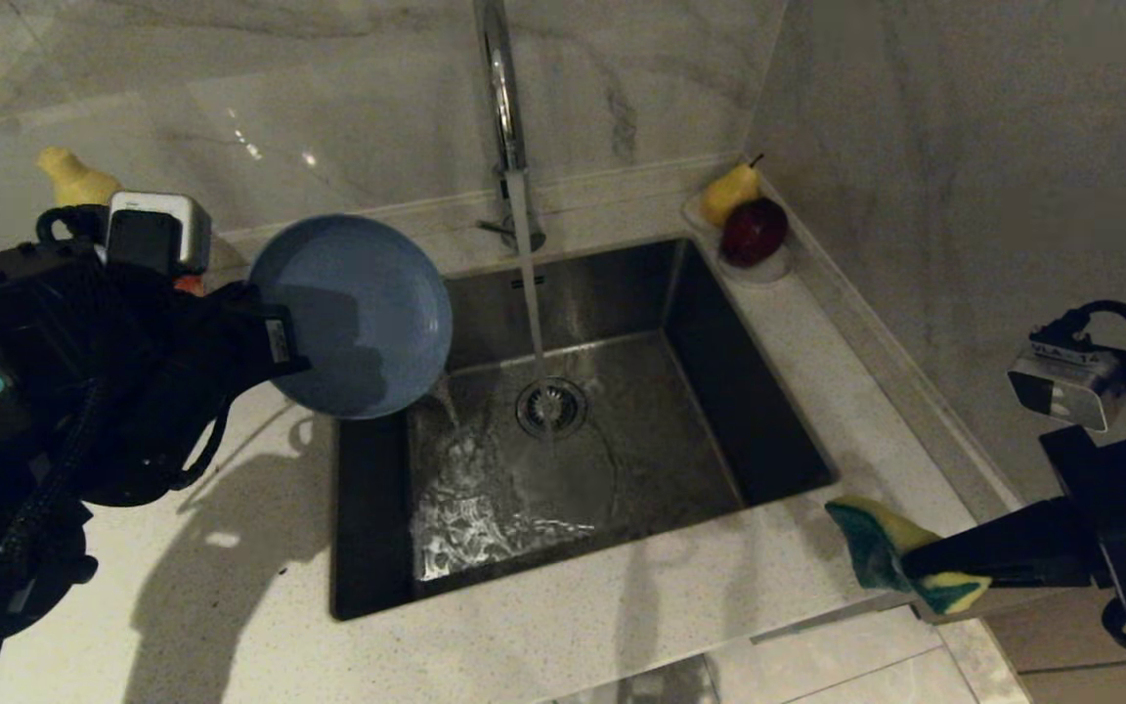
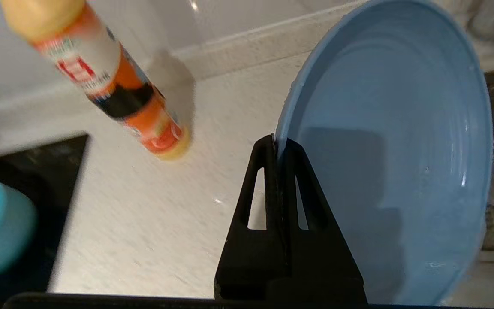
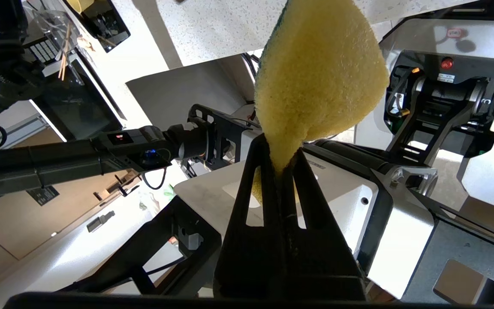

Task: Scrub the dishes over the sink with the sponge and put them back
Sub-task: Rinse the plate

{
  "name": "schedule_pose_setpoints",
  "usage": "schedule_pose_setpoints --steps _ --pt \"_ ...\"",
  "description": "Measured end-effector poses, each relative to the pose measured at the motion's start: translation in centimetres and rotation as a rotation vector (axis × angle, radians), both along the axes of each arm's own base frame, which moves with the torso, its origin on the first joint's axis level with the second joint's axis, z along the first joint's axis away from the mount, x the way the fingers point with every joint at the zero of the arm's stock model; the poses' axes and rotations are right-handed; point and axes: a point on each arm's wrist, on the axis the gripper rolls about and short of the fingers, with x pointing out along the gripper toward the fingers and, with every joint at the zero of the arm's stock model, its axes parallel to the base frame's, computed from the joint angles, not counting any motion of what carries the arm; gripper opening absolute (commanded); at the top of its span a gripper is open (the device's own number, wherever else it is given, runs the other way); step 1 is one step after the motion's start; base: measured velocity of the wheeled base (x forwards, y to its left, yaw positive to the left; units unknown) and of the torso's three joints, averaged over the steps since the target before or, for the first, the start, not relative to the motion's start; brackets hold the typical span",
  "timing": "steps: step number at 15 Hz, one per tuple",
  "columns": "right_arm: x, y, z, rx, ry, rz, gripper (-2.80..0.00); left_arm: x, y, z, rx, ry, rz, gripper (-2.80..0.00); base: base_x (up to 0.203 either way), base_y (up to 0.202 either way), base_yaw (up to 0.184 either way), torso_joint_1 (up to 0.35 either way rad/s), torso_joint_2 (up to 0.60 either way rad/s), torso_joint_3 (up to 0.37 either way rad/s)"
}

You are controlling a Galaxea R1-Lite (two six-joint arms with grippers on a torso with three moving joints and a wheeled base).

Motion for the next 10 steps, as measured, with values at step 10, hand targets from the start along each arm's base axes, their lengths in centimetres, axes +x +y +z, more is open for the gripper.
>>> schedule_pose_setpoints --steps 10 --pt "-0.2 -0.1 -0.7 -0.009 0.025 -0.001 -2.80 -0.1 0.1 -1.8 -0.067 0.068 -0.006 -2.80 0.000 0.000 0.000 0.000 0.00 0.000"
